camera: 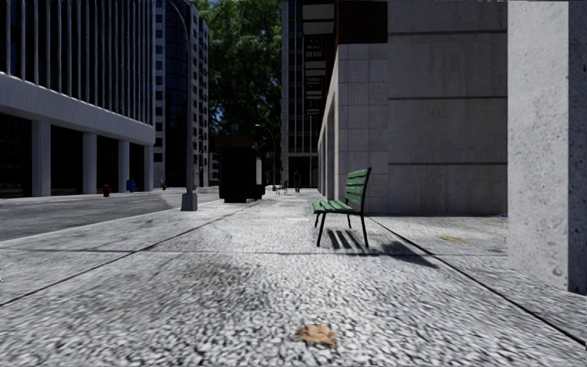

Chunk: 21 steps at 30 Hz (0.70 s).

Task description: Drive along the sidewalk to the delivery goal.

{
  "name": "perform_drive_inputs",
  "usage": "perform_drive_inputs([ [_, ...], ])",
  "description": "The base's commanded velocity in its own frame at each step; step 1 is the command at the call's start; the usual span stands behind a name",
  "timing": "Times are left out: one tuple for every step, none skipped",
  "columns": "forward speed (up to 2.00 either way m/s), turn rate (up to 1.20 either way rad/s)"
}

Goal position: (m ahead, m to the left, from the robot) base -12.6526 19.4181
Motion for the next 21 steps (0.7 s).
perform_drive_inputs([
  [1.81, 0.52],
  [1.81, 0.52],
  [1.81, 0.52],
  [1.81, 0.52],
  [1.81, 0.52],
  [1.83, 0.52],
  [2.00, 0.52],
  [2.00, 0.51],
  [2.00, 0.51],
  [2.00, 0.50],
  [2.00, 0.50],
  [2.00, 0.50],
  [2.00, 0.46],
  [2.00, 0.46],
  [2.00, 0.35],
  [2.00, 0.00],
  [2.00, 0.00],
  [2.00, 0.00],
  [2.00, 0.00],
  [2.00, 0.00],
  [2.00, 0.00],
])
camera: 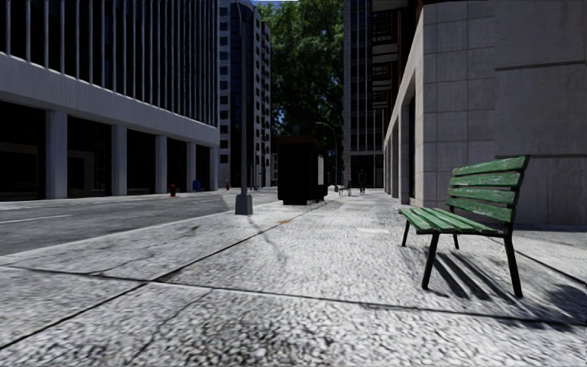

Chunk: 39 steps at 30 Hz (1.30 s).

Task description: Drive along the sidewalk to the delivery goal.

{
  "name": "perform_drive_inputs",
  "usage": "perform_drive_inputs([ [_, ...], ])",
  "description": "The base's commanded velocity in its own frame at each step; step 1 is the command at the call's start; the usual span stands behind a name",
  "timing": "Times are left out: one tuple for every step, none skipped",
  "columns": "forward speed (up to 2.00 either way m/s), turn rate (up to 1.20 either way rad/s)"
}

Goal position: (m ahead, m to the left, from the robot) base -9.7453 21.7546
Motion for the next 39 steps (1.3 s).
perform_drive_inputs([
  [2.00, 0.00],
  [2.00, 0.00],
  [2.00, 0.00],
  [2.00, 0.00],
  [2.00, 0.00],
  [2.00, 0.00],
  [2.00, 0.00],
  [2.00, 0.00],
  [2.00, 0.00],
  [2.00, 0.00],
  [2.00, 0.00],
  [2.00, 0.00],
  [2.00, 0.00],
  [2.00, 0.00],
  [2.00, 0.00],
  [2.00, 0.00],
  [2.00, 0.00],
  [2.00, 0.00],
  [2.00, 0.00],
  [2.00, 0.00],
  [2.00, 0.00],
  [2.00, -0.02],
  [2.00, -0.15],
  [2.00, -0.19],
  [2.00, -0.19],
  [2.00, -0.21],
  [2.00, -0.21],
  [2.00, -0.21],
  [2.00, -0.22],
  [2.00, -0.22],
  [2.00, -0.25],
  [2.00, -0.26],
  [2.00, -0.27],
  [2.00, -0.27],
  [2.00, -0.27],
  [2.00, -0.27],
  [2.00, -0.27],
  [2.00, -0.28],
  [2.00, -0.32],
])
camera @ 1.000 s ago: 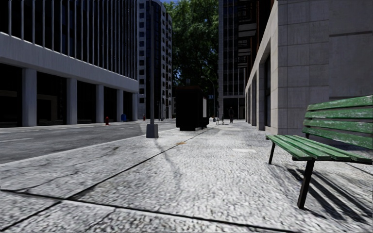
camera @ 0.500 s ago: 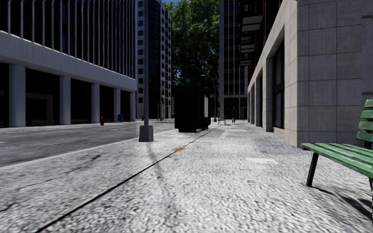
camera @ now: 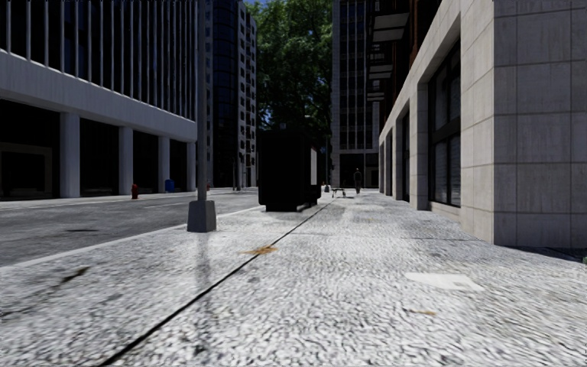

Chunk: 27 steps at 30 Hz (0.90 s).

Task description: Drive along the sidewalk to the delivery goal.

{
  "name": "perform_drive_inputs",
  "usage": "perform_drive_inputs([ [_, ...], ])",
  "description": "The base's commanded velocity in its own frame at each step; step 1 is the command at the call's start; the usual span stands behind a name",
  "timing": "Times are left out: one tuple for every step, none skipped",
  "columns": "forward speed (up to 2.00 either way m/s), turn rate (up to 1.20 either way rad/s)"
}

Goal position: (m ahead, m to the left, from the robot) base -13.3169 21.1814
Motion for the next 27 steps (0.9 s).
perform_drive_inputs([
  [2.00, -0.32],
  [2.00, -0.35],
  [2.00, -0.36],
  [2.00, -0.36],
  [2.00, -0.36],
  [2.00, -0.36],
  [2.00, -0.36],
  [2.00, -0.36],
  [2.00, -0.36],
  [2.00, -0.36],
  [2.00, -0.36],
  [2.00, -0.36],
  [2.00, -0.36],
  [2.00, -0.36],
  [2.00, -0.36],
  [2.00, -0.36],
  [2.00, -0.36],
  [2.00, -0.36],
  [2.00, -0.36],
  [2.00, -0.32],
  [2.00, -0.14],
  [2.00, -0.14],
  [2.00, 0.00],
  [2.00, 0.00],
  [2.00, 0.00],
  [2.00, 0.00],
  [2.00, 0.00],
])
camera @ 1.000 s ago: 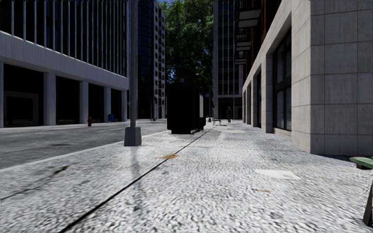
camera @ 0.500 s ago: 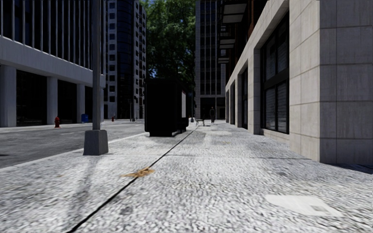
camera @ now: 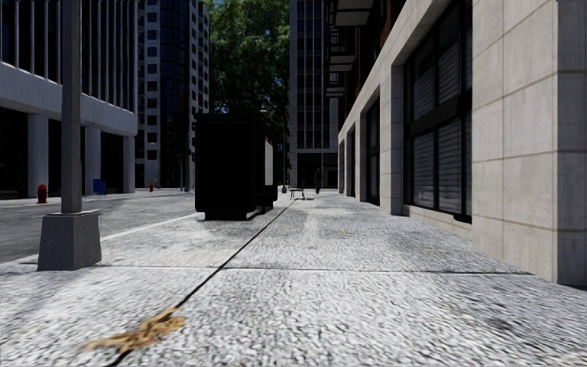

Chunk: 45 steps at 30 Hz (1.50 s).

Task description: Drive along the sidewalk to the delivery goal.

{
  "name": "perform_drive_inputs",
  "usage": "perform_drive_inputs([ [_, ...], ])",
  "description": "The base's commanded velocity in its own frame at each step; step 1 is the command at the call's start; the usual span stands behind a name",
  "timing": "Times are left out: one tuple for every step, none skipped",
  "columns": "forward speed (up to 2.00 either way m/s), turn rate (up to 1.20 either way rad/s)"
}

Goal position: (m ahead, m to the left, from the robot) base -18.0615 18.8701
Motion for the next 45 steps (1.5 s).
perform_drive_inputs([
  [2.00, 0.00],
  [2.00, 0.00],
  [2.00, 0.00],
  [2.00, 0.00],
  [2.00, 0.00],
  [2.00, 0.00],
  [2.00, 0.00],
  [2.00, 0.00],
  [2.00, 0.00],
  [2.00, 0.00],
  [2.00, 0.00],
  [2.00, 0.00],
  [2.00, 0.00],
  [2.00, 0.00],
  [2.00, 0.00],
  [2.00, 0.00],
  [2.00, 0.00],
  [2.00, 0.00],
  [2.00, 0.00],
  [2.00, 0.00],
  [2.00, 0.00],
  [2.00, 0.00],
  [2.00, 0.00],
  [2.00, 0.00],
  [2.00, 0.00],
  [2.00, 0.00],
  [2.00, -0.02],
  [2.00, -0.17],
  [2.00, -0.17],
  [2.00, -0.22],
  [2.00, -0.24],
  [2.00, -0.24],
  [2.00, -0.24],
  [2.00, -0.24],
  [2.00, -0.24],
  [2.00, -0.24],
  [2.00, -0.24],
  [2.00, -0.24],
  [2.00, -0.24],
  [2.00, -0.24],
  [2.00, -0.24],
  [2.00, -0.24],
  [2.00, -0.24],
  [2.00, -0.24],
  [2.00, -0.24],
])
